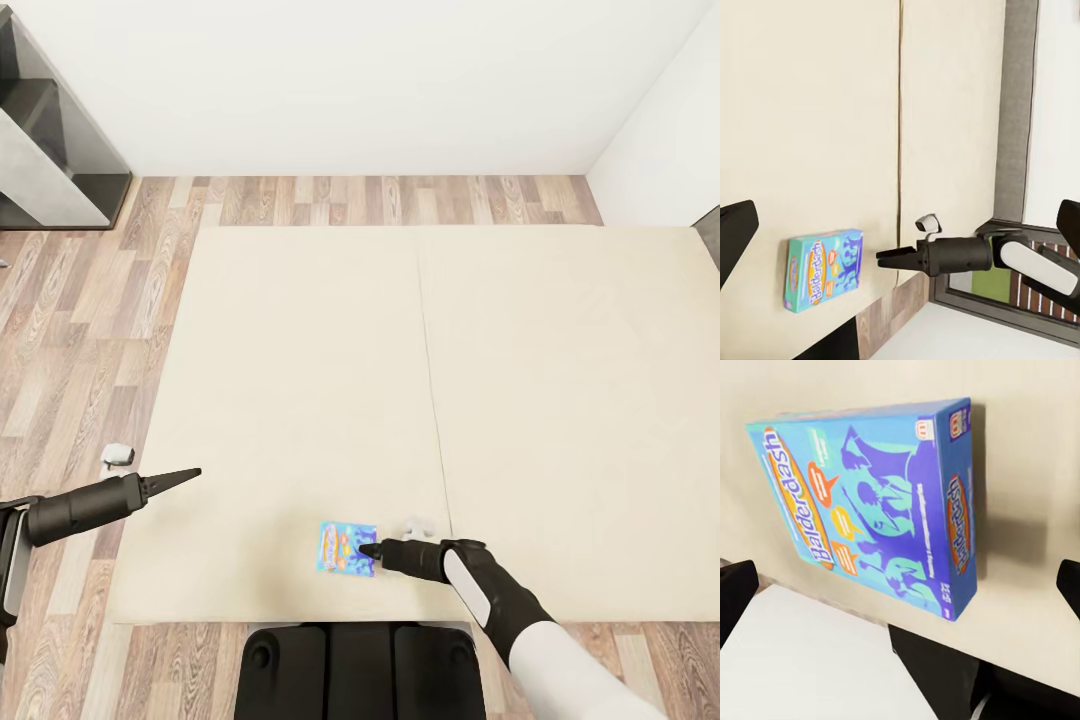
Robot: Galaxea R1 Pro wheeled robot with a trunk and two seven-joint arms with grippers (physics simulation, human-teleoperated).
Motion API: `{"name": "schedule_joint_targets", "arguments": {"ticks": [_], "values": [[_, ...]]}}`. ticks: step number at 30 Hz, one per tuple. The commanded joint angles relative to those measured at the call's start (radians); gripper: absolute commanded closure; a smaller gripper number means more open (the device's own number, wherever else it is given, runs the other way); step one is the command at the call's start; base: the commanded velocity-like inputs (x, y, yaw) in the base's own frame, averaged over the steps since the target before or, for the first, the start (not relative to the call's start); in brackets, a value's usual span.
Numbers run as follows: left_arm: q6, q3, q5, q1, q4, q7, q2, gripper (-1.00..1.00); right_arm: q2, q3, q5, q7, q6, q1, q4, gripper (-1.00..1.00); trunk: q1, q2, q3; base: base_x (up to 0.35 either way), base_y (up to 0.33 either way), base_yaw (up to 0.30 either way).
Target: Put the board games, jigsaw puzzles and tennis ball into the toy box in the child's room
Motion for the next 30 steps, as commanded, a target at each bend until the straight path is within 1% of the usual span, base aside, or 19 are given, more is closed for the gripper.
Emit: {"name": "schedule_joint_targets", "arguments": {"ticks": [1,18,30], "values": [[0.011,0.001,-0.002,0.000,0.000,-0.005,0.000,-1.00,0.000,0.001,-0.002,0.001,0.004,0.000,-0.001,-1.00,0.001,-0.001,-0.001,0.000,0.000,0.000],[0.011,0.001,-0.003,0.000,0.001,-0.005,0.000,-1.00,0.000,0.001,-0.004,0.001,0.003,0.000,-0.002,-1.00,0.001,-0.001,-0.001,0.000,0.000,0.000],[0.011,0.001,-0.003,0.000,0.001,-0.005,0.000,-1.00,-0.001,-0.007,-0.016,0.002,0.005,0.000,-0.003,-1.00,0.001,-0.001,-0.001,0.000,0.000,0.000]]}}
